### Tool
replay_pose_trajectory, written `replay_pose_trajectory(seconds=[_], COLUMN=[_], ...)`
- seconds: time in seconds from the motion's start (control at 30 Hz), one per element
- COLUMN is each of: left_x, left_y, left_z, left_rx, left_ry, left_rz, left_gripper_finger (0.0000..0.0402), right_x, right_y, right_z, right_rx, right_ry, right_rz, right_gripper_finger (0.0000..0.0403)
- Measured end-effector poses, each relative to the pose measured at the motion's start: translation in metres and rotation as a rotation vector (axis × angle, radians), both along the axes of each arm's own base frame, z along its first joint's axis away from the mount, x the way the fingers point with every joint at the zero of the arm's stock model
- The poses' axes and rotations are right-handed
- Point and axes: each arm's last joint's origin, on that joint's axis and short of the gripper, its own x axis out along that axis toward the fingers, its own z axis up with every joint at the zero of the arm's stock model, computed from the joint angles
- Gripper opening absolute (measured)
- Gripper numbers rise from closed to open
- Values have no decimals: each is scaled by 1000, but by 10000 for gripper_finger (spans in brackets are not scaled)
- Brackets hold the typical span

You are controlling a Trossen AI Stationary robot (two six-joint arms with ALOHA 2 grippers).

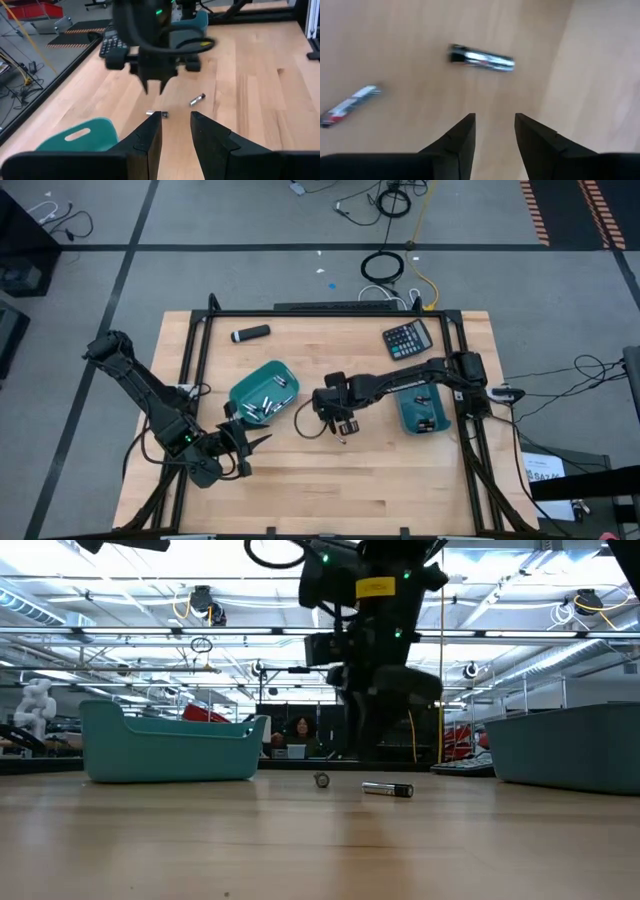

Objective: Sort batteries
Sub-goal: Put the white battery into the green bin

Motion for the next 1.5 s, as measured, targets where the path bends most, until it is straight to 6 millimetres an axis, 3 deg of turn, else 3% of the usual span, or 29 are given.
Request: replay_pose_trajectory(seconds=[0.17,0.33,0.5,0.7,0.9,1.07,1.33,1.5], left_x=[0,5,10,16,25,31,41,51], left_y=[0,6,6,0,8,17,35,33], left_z=[0,1,5,15,20,18,16,27], left_rx=[4,-6,-80,-100,-198,-224,-203,-250], left_ry=[4,-3,-8,-73,-70,-48,-11,-83], left_rz=[-1,24,-11,-88,-86,-58,-22,-159], left_gripper_finger=[114,114,114,114,114,114,114,114], right_x=[-1,-6,-26,-61,-94,-113,-126,-125], right_y=[21,37,49,48,58,78,94,92], right_z=[9,33,66,81,58,32,33,33], right_rx=[-33,19,57,38,62,57,-71,-52], right_ry=[-69,-198,-410,-689,-944,-968,-1061,-1033], right_rz=[-54,-111,-130,-238,-453,-520,-594,-563], right_gripper_finger=[130,130,130,130,130,130,130,130])
